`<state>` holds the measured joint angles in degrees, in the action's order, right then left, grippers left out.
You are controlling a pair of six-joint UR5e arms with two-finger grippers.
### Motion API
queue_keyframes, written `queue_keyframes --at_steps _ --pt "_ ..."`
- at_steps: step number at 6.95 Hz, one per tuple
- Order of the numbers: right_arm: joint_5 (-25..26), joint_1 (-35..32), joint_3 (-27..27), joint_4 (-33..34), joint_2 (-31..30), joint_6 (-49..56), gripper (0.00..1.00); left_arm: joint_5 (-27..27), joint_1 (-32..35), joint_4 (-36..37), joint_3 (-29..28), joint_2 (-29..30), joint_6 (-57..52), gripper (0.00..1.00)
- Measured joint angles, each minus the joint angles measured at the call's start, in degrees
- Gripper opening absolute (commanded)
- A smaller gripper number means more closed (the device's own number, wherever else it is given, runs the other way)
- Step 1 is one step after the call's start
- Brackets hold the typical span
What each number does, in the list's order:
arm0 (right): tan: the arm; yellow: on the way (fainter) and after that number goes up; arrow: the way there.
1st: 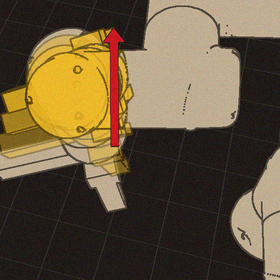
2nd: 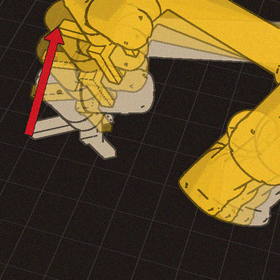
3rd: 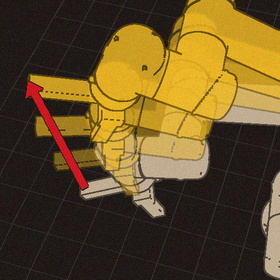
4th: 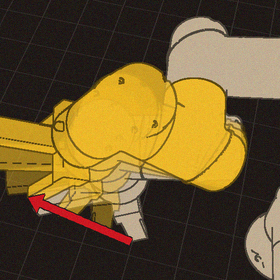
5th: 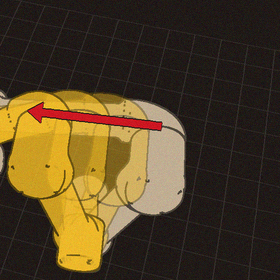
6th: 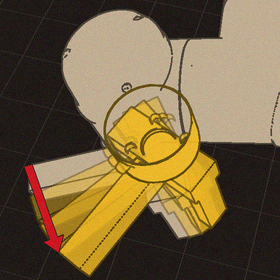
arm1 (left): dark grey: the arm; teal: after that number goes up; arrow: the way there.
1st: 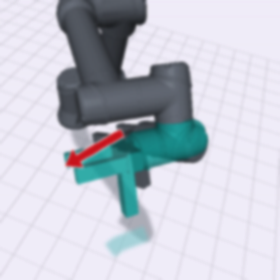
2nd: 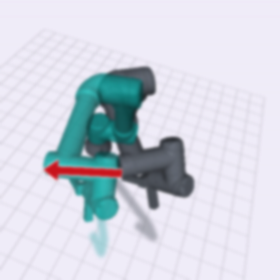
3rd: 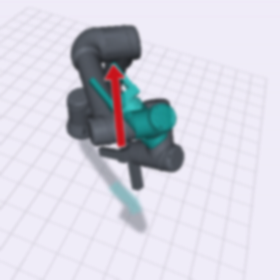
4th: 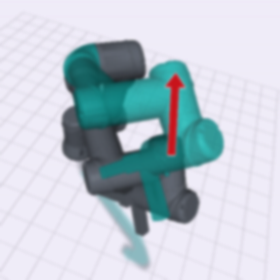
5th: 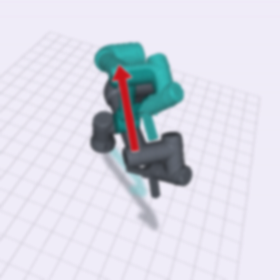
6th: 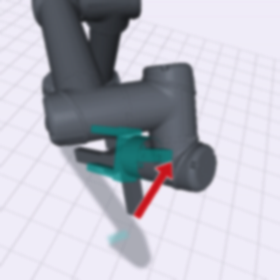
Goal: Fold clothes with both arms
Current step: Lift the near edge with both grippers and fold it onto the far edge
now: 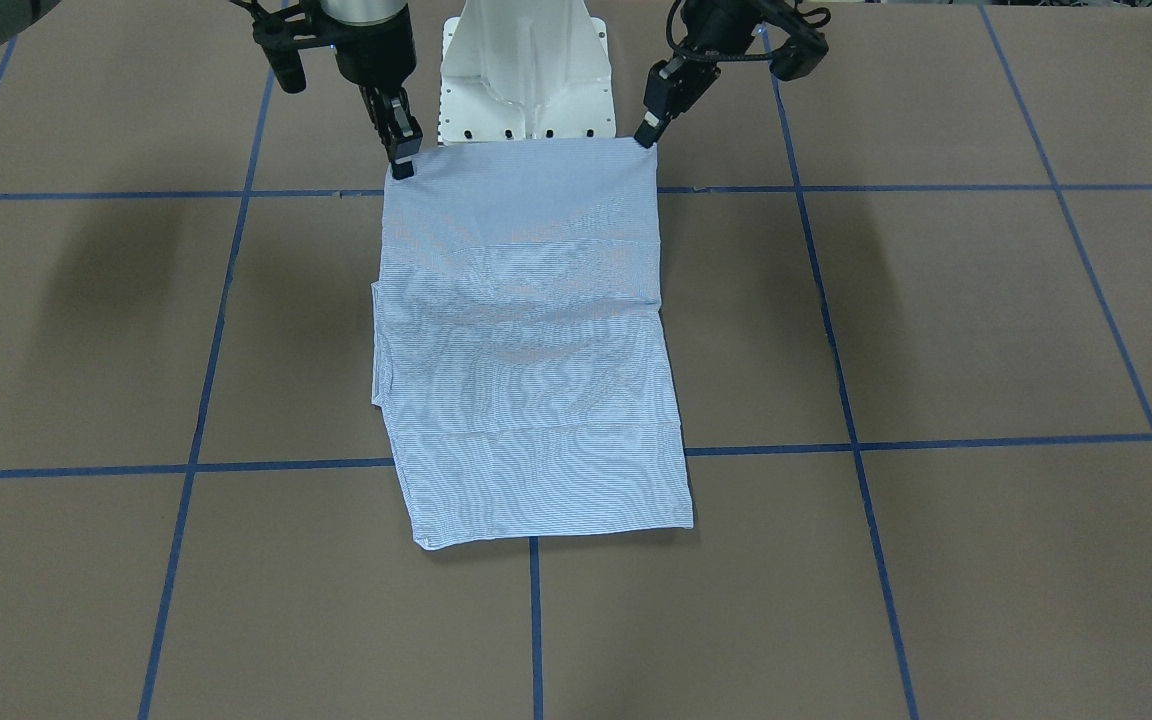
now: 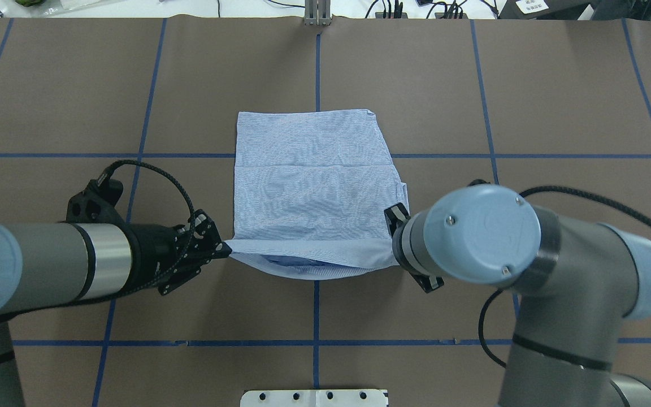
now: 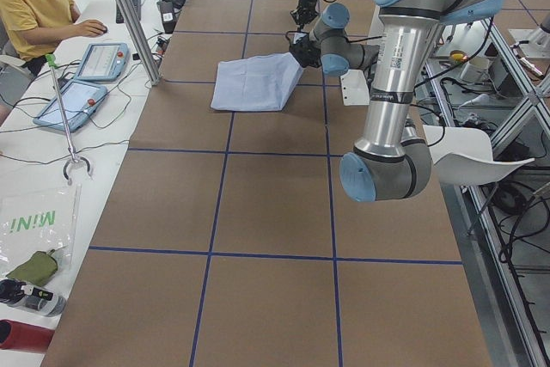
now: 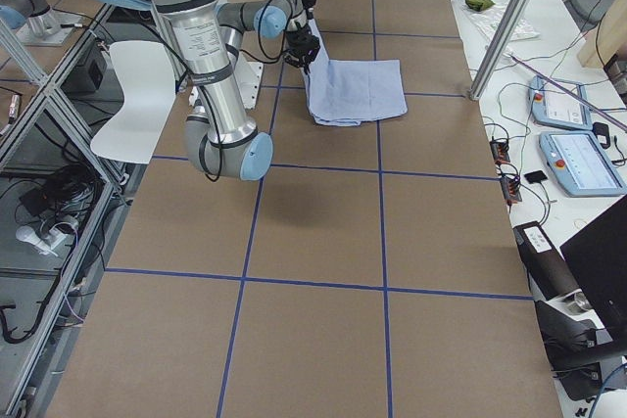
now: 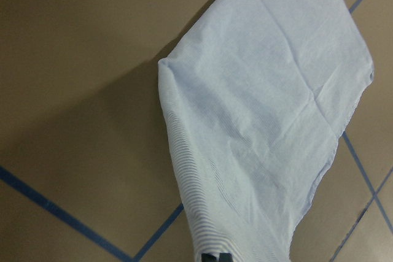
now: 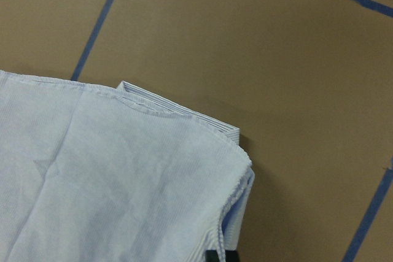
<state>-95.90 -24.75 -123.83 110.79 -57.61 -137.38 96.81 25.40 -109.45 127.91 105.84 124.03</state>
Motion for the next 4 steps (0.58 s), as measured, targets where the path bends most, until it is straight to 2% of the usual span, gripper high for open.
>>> queue_keyframes --at_steps 2,4 --pt "-5.58 -8.27 9.94 -2.46 6.26 6.23 0.0 3.44 6.28 0.16 -7.23 5.34 -3.22 0.0" --pt "-9.35 -13.42 22.57 -10.93 10.02 11.02 0.0 3.94 10.72 -0.55 -15.35 10.0 -8.42 0.0"
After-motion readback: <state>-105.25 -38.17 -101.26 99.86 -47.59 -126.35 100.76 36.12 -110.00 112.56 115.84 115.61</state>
